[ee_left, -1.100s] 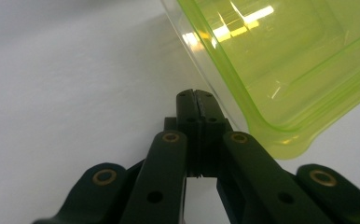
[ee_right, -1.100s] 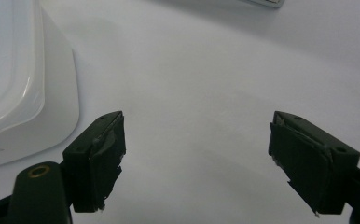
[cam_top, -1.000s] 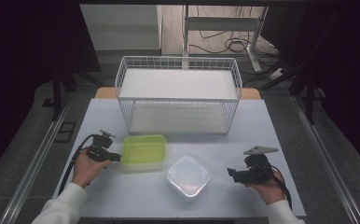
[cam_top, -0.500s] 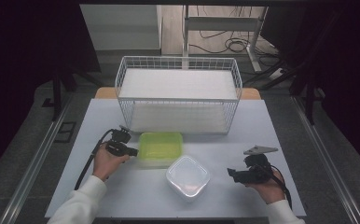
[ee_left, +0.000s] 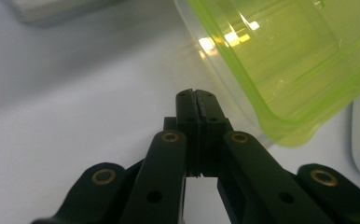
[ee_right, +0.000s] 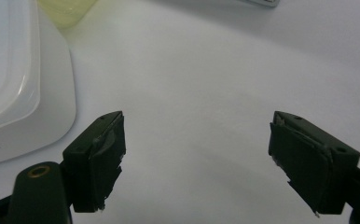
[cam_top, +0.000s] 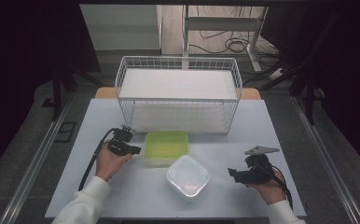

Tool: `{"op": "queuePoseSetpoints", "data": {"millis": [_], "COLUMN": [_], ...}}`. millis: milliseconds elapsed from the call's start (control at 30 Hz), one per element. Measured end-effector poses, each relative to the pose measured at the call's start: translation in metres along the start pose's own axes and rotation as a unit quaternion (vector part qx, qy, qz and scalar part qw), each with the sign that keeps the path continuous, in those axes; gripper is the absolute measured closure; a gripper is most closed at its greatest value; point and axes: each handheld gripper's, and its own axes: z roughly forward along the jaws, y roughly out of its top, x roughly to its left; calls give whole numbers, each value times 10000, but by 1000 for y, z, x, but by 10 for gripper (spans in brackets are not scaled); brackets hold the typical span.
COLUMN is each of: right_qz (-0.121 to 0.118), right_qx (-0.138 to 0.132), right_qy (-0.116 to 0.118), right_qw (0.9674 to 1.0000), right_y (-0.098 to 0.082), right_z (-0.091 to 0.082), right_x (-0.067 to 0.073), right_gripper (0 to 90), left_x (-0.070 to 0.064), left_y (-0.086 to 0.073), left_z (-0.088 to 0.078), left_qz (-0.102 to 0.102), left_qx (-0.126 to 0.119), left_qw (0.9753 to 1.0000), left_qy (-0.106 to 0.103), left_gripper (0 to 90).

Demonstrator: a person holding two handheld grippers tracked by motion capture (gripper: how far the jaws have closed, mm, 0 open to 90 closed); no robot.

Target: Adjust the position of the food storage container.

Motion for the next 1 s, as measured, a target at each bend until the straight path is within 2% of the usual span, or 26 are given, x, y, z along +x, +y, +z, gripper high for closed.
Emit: {"op": "queuePoseSetpoints", "data": {"millis": [100, 133, 167, 300, 333, 400, 600, 700, 867, 1000], "right_qz": [8, 14, 17, 16, 22, 43, 85, 92, 269, 350], "right_qx": [-36, -43, -55, -63, -69, -92, -258, -384, -678, -798], "right_qy": [16, 10, 5, 28, 33, 52, 97, 147, 349, 471], "right_qw": [10000, 10000, 10000, 10000, 10000, 9999, 9996, 9991, 9967, 9951], "right_y": [0, 1, 1, 2, 2, 4, 8, 10, 19, 23], "right_z": [-1, -2, -1, -2, -2, -1, -2, -4, -9, -11], "right_x": [0, 0, 0, 1, 1, 1, 0, -1, -2, -1], "right_gripper": [188, 188, 188, 188, 188, 188, 188, 188, 182, 181], "left_x": [-1, -1, -2, -8, -10, -11, -7, -4, -4, -3], "left_y": [-7, -10, -12, -22, -23, -24, -29, -33, -39, -40], "left_z": [-16, -22, -26, -42, -44, -48, -61, -63, -63, -66], "left_qz": [-18, -36, -76, -166, -122, -95, -189, -232, -298, -401], "left_qx": [-283, -386, -466, -802, -777, -838, -1125, -1136, -1094, -1155], "left_qw": [9996, 9992, 9988, 9965, 9967, 9962, 9933, 9931, 9932, 9921], "left_qy": [24, -42, -125, -181, -221, -222, -195, -189, -266, -284], "left_gripper": [858, 819, 771, 564, 539, 424, 327, 298, 287, 274]}}
